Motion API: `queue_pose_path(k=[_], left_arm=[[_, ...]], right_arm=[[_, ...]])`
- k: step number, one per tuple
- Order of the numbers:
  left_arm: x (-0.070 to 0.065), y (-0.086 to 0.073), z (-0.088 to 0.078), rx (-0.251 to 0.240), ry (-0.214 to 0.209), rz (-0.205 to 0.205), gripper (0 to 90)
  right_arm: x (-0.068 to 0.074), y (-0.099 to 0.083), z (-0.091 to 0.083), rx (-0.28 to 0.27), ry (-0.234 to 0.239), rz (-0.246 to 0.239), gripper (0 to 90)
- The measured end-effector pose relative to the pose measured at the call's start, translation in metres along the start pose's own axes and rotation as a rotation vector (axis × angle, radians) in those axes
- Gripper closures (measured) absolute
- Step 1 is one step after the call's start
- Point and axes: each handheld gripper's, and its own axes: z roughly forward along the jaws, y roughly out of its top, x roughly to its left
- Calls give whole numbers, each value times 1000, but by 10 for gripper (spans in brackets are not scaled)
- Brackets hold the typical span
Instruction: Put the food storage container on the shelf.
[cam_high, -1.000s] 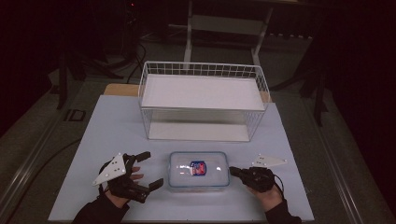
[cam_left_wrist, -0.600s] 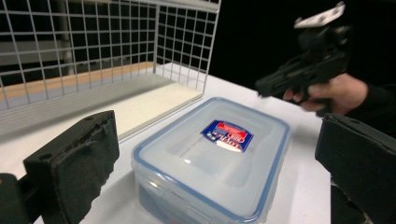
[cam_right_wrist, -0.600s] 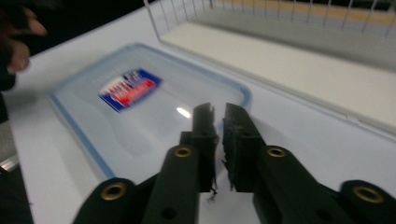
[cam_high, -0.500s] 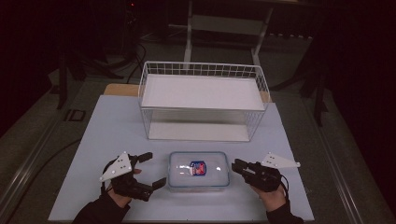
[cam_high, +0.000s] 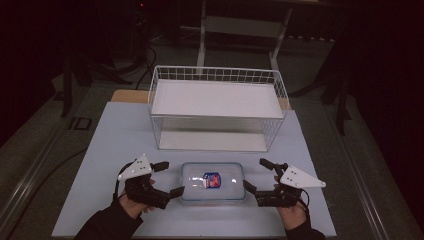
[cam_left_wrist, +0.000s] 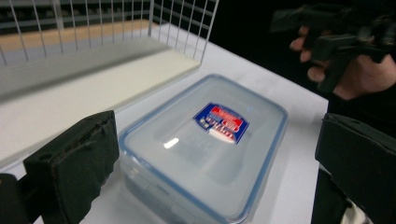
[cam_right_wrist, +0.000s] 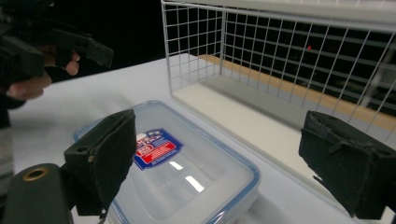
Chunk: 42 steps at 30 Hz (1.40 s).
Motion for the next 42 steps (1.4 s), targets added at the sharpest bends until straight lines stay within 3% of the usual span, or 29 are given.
queue_pose_path(k=[3, 5, 6, 10, 12, 16, 21, 26, 31, 33, 37, 38, 39, 42], left_arm=[[10, 1, 2, 9, -17, -81, 0], [10, 1, 2, 9, -17, -81, 0], [15, 3, 8, 56, -6, -116, 0], [19, 4, 17, 96, 3, -144, 0], [25, 3, 26, 131, 11, -199, 0], [31, 2, 36, 203, 46, -250, 0], [44, -3, 46, 263, -19, -363, 0], [56, -12, 50, 276, -73, -500, 34], [63, -22, 54, 313, -83, -566, 147], [64, -25, 55, 334, -89, -587, 149], [68, -30, 55, 321, -160, -643, 227], [69, -30, 55, 310, -208, -652, 288], [69, -30, 55, 316, -214, -650, 363], [73, -29, 53, 331, -232, -675, 398]], right_arm=[[4, 1, 2, 35, 0, -37, 141], [6, 1, 4, 51, 6, -42, 141], [8, -1, 7, 79, 17, -50, 149], [12, -1, 7, 78, 18, -64, 150], [12, 1, 6, 91, 25, -36, 155], [10, 3, 1, 97, 4, 7, 143], [11, 3, -1, 80, 12, 1, 109], [11, 2, -1, 77, 12, 2, 109], [11, 2, -1, 78, 12, 9, 109], [11, 2, 0, 79, 14, 13, 109], [10, 0, 1, 90, 22, 12, 109], [10, 0, 1, 93, 21, 11, 109], [10, -1, 2, 105, 21, 10, 109], [8, -5, 2, 124, 14, 24, 109]])
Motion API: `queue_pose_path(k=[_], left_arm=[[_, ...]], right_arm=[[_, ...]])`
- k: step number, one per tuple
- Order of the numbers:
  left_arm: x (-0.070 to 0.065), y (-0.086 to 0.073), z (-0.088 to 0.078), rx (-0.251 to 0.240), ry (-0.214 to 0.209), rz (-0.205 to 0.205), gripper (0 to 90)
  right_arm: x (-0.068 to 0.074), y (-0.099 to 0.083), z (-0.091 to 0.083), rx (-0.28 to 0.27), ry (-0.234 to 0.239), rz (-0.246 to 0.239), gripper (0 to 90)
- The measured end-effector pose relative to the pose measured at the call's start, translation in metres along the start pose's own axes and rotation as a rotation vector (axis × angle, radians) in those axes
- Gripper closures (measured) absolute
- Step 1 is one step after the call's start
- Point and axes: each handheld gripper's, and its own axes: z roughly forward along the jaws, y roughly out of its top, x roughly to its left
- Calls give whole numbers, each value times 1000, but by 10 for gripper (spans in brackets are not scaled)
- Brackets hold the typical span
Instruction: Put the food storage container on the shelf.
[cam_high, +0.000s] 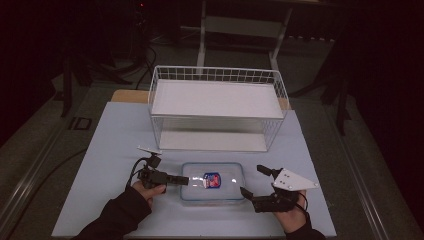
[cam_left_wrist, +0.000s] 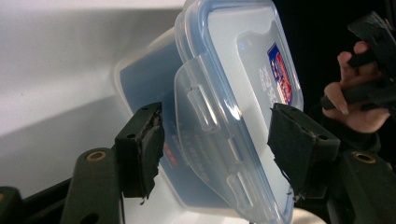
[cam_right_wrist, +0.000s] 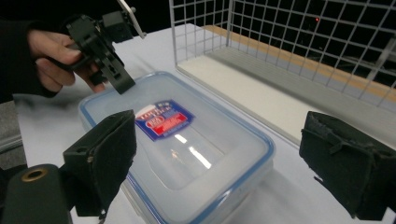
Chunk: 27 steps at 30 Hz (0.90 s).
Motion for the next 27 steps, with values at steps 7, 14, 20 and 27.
queue_pose_path(k=[7, 14, 20, 27], left_arm=[[0, 0, -4, 22, -27, 5, 509], [-9, -5, -6, 10, -28, 71, 545], [-16, -8, -8, 1, -21, 121, 563], [-21, -13, -10, -7, -17, 181, 575]], right_arm=[[-12, -11, 10, 94, 29, 135, 109], [-20, -17, 19, 169, 53, 226, 113], [-26, -20, 19, 196, 76, 294, 130], [-31, -23, 22, 238, 113, 355, 143]])
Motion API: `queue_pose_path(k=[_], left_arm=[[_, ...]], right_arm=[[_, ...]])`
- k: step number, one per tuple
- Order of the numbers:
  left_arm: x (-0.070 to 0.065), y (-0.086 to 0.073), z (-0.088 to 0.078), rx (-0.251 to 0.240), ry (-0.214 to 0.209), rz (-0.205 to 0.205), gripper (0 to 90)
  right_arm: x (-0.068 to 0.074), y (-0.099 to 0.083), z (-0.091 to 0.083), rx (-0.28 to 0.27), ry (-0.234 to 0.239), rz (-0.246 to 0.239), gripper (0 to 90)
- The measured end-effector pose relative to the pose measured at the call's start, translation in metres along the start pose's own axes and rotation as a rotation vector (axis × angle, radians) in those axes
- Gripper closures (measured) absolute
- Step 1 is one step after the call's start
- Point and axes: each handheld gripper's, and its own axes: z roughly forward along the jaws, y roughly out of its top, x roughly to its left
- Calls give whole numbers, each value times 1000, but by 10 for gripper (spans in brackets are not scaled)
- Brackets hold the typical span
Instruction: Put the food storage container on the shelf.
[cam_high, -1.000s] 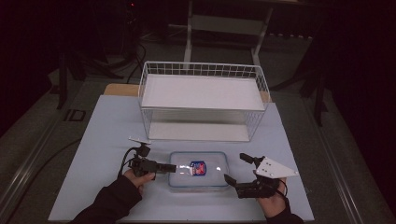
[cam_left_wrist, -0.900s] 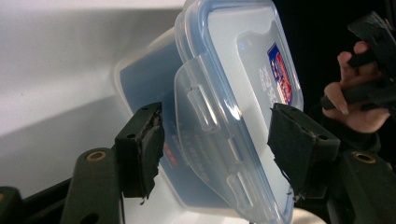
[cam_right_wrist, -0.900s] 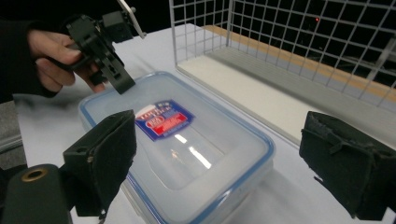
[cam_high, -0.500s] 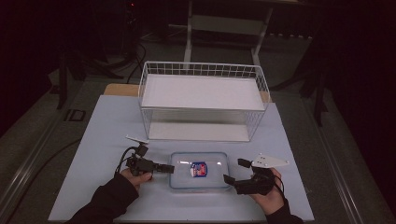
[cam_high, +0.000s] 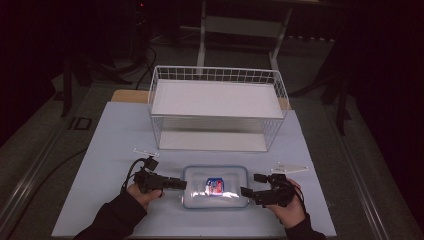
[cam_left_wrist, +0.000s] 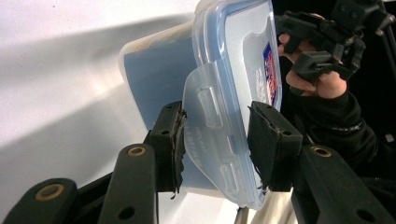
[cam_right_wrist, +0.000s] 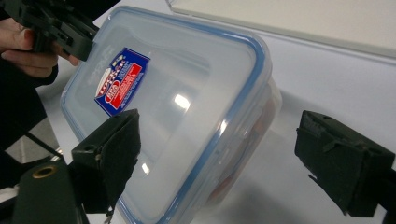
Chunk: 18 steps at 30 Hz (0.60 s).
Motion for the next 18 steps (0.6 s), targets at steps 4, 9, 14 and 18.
queue_pose_path(k=[4, 9, 14, 18], left_arm=[[-6, -2, -1, 4, 13, 49, 579], [-10, -5, -2, 4, 16, 71, 587], [-12, -6, -2, 3, 22, 81, 587], [-12, -8, -3, 0, 24, 71, 588]], right_arm=[[-5, -1, 4, 42, 46, 62, 166], [-9, -2, 8, 91, 127, 146, 255], [-11, -2, 11, 131, 167, 183, 325], [-16, -3, 6, 127, 194, 220, 442]])
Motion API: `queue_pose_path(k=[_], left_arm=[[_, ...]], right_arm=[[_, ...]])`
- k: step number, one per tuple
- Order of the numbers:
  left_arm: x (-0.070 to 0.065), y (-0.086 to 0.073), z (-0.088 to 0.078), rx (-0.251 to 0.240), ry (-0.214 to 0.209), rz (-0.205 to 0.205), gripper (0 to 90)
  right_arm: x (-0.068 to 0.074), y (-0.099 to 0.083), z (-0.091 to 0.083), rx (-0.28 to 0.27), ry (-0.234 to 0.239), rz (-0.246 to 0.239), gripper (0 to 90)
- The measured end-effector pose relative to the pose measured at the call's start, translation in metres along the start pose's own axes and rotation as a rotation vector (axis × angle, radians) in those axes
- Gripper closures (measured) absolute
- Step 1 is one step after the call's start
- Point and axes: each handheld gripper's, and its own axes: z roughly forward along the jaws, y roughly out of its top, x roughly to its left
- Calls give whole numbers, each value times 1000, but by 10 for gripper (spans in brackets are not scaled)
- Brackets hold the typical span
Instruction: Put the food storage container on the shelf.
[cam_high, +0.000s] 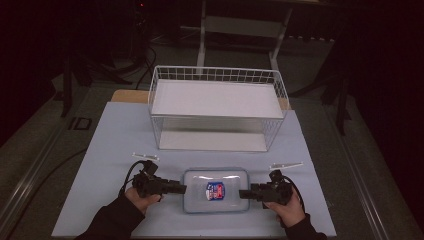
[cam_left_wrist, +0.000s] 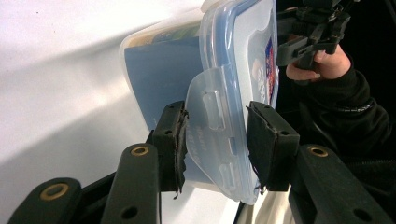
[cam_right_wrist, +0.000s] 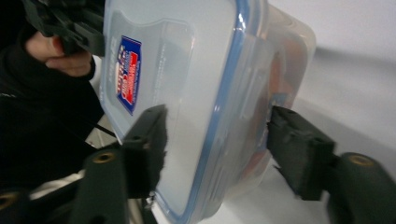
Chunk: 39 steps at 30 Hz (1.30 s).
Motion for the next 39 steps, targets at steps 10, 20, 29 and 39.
queue_pose_path(k=[10, 20, 29, 39], left_arm=[[-11, -5, -1, -10, 40, -18, 590], [-26, 5, -3, -23, 106, 24, 585], [-27, 27, -5, -82, 123, 106, 584], [-5, 49, 0, -130, 121, 148, 584]], right_arm=[[2, 0, -6, -5, 7, 46, 513], [3, 6, -9, -20, 3, 25, 519], [5, 28, -20, -93, -37, -66, 517], [-7, 52, -18, -140, -74, -104, 516]])
